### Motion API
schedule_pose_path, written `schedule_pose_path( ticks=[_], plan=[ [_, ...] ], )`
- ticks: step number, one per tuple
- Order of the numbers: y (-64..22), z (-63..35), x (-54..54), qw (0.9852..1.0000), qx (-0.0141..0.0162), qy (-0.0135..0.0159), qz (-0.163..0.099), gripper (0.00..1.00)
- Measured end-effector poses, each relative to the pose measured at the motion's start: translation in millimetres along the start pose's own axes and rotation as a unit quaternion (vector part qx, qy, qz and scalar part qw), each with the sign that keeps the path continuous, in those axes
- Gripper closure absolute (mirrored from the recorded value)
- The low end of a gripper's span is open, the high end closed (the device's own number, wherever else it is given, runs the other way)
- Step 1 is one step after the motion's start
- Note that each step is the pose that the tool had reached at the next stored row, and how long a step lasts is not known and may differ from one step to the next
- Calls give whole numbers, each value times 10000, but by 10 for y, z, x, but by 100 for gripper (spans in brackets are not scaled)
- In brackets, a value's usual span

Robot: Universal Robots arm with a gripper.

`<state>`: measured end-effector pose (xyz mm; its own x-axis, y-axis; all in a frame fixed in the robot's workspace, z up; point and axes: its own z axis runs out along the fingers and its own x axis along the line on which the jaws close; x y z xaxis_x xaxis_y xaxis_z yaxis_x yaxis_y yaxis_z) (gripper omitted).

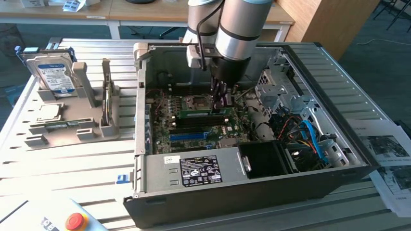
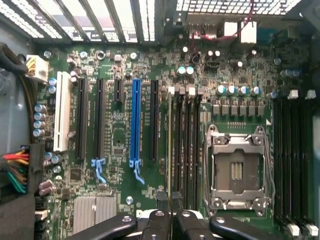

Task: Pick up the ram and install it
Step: 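Insert the ram into the slot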

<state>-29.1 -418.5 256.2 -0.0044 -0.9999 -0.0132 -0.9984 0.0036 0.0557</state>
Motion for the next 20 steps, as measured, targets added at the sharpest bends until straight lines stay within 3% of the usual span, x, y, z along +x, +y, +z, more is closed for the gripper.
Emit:
schedule_pose_path(
  ticks=[4, 9, 20],
  plan=[
    [-3, 7, -1, 10000, 1, -2, 0, 88],
    [-7, 84, 0, 10000, 4, 0, -15, 88],
    [19, 111, -21, 10000, 3, 7, -50, 88]
  ],
)
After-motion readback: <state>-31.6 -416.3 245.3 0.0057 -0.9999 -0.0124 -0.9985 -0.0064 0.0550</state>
